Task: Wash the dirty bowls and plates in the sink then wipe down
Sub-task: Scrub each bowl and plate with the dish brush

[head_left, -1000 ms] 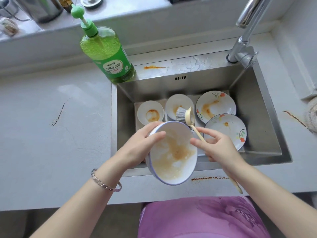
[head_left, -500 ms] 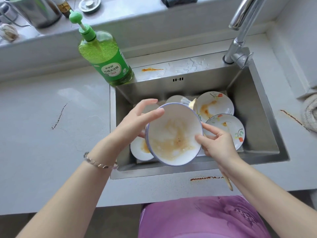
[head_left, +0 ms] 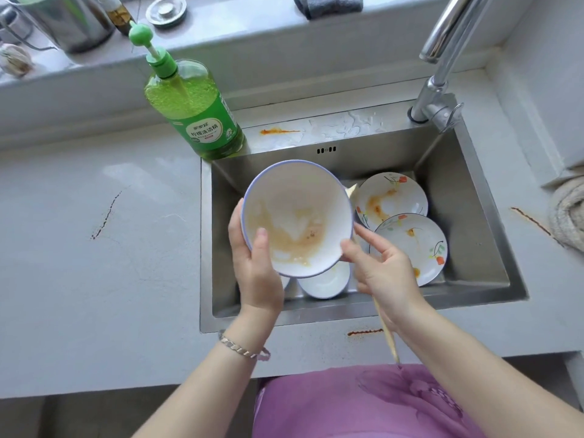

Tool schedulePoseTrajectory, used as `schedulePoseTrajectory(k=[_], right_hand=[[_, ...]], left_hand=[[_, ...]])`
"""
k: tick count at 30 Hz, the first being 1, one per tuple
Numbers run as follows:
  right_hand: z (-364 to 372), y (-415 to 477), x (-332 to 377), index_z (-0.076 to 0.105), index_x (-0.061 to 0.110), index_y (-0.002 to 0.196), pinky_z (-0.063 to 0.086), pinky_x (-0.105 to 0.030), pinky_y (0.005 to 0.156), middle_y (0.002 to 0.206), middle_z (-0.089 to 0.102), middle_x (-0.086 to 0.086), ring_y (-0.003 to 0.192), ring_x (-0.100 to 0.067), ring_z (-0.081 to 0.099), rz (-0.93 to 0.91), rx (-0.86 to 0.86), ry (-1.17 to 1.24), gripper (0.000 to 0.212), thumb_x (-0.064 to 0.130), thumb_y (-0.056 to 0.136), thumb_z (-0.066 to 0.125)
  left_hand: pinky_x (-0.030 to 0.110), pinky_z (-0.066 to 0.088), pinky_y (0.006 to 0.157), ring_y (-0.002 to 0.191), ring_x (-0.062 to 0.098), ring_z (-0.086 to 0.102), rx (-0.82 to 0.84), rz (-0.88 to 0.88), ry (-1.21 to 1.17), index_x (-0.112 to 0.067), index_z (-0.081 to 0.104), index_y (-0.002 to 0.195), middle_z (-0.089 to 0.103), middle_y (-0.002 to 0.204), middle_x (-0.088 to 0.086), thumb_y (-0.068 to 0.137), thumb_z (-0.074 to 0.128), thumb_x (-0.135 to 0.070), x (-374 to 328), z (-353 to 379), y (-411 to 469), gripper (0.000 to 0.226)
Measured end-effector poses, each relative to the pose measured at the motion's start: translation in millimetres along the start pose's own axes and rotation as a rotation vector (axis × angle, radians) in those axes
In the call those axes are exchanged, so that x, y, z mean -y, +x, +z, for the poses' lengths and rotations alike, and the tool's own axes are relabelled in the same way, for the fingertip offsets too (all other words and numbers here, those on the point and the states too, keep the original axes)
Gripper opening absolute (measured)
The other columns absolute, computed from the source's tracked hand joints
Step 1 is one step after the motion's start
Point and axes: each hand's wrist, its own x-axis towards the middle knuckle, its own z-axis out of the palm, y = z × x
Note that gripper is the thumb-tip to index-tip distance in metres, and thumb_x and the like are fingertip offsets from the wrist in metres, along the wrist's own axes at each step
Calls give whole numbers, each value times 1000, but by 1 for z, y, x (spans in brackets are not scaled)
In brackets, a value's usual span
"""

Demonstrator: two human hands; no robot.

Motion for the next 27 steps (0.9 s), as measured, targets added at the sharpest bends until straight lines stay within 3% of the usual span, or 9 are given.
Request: schedulePoseTrajectory(k=[3,6,8,10,12,14,16,20,27], right_hand=[[-24,-4,14,62,33,109,29,-10,39,53,53,7,36,-2,32,-227,-74,-133,25,17,91,56],[-37,-14,30,68,40,103,30,-10,49,53,45,5,47,-8,35,-285,226,-486,31,14,91,55],[-32,-16,32,66,40,108,33,-6,53,49,50,21,48,3,46,-234,391,-794,31,17,94,51],[-25,-15,28,58,46,114,39,-5,58,55,55,31,56,17,51,-197,424,-967,31,24,97,45],[-16,-17,23,52,56,109,35,-12,49,52,52,20,45,5,46,-132,508,-935,32,28,97,43],[-8,-18,23,56,52,105,24,-17,40,51,35,7,37,-3,26,7,574,-730,30,26,96,46],[-8,-19,28,61,48,105,20,-17,37,51,32,6,38,-6,23,82,612,-649,27,26,95,49],[-21,-15,29,59,64,87,23,-24,45,55,29,2,49,-14,24,4,629,-820,33,33,93,50],[-9,-13,30,55,57,97,21,-21,44,39,25,12,48,-13,22,-47,642,-838,30,28,95,47]], left_hand=[[25,45,95,116,12,51,66,2,90,-25,48,129,53,129,3,79,48,-36,2,-19,15,51],[44,44,99,115,17,52,127,3,159,-44,52,116,56,119,-13,73,48,-44,1,-29,22,43],[42,44,99,114,11,51,181,43,235,-42,51,118,56,119,-19,73,45,-44,-4,-31,20,46],[38,45,96,114,11,50,242,84,340,-38,49,125,55,121,-16,74,43,-44,-8,-31,17,52],[37,45,94,113,11,51,283,115,409,-44,48,123,56,117,-21,74,42,-44,-10,-28,15,49],[37,46,94,111,8,52,313,128,404,-53,50,115,56,114,-26,75,42,-41,-11,-26,14,43],[37,47,93,108,5,53,306,109,375,-56,50,110,58,112,-27,75,43,-39,-10,-28,17,40],[35,48,83,101,6,55,268,51,341,-50,53,110,60,105,-24,71,44,-44,-7,-39,27,40],[37,47,87,99,14,57,236,-57,245,-42,58,105,63,105,-11,66,46,-43,-4,-37,23,41]])
